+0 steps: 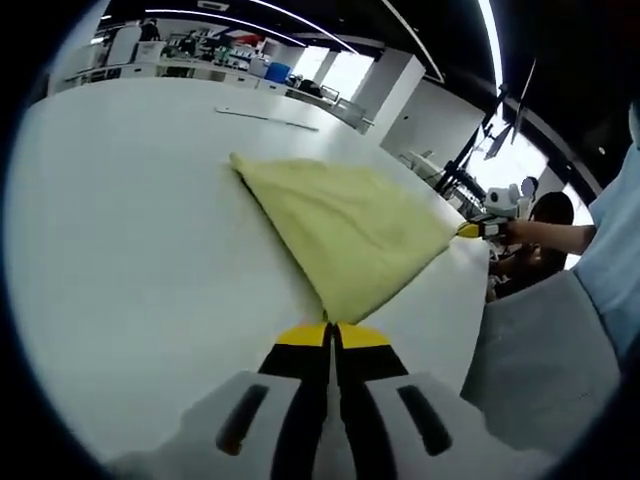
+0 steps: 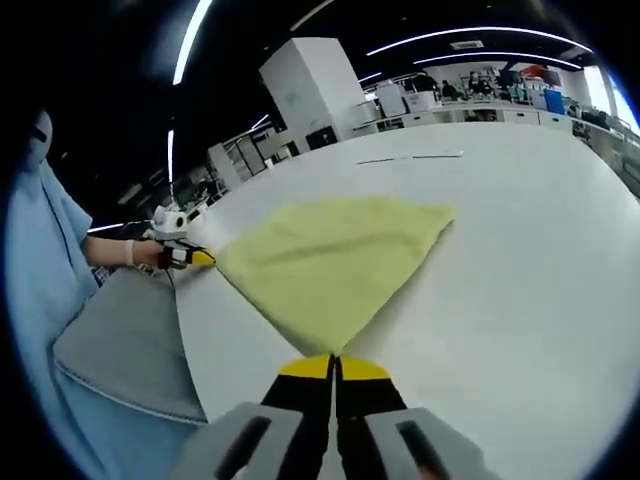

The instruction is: Fold the garment on the visible template until the final outline fits inside the template.

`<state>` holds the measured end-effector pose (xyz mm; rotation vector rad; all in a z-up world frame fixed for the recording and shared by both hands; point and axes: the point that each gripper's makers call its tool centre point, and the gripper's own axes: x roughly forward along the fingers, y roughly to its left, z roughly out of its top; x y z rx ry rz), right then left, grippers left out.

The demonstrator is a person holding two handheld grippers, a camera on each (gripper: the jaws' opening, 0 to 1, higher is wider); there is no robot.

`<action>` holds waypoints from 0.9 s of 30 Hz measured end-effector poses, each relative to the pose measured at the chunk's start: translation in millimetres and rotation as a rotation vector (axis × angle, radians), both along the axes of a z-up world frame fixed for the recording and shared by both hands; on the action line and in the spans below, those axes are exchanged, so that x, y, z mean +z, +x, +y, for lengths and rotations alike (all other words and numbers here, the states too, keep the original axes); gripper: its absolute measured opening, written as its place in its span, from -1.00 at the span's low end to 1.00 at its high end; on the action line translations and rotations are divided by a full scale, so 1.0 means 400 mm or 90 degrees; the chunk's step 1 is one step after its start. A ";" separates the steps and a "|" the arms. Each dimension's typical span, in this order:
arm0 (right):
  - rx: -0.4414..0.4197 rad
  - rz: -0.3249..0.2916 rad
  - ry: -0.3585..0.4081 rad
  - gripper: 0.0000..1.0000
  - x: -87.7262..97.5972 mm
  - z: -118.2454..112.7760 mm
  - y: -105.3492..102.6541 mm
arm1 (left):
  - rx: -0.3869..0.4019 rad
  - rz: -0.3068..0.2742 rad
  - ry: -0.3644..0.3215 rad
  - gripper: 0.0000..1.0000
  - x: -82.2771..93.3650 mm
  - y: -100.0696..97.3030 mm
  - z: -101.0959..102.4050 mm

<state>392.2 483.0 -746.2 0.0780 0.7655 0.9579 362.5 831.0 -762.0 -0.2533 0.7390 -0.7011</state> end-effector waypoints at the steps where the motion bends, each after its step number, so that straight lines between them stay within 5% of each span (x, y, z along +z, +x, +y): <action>1: 0.000 -0.001 0.000 -1.00 0.000 -0.001 0.001 | 0.001 -0.001 0.001 -1.00 0.000 0.000 0.000; 17: -0.009 0.017 0.006 -1.00 -0.002 -0.007 0.001 | 0.038 0.017 -0.014 -0.98 -0.004 0.005 0.002; 22: -0.029 0.005 0.004 -0.97 0.007 -0.024 0.010 | 0.026 0.003 -0.018 -0.78 0.008 0.003 -0.003; 27: -0.051 -0.010 0.004 -0.62 0.022 -0.036 0.017 | 0.007 -0.021 -0.010 -0.47 0.027 -0.002 -0.002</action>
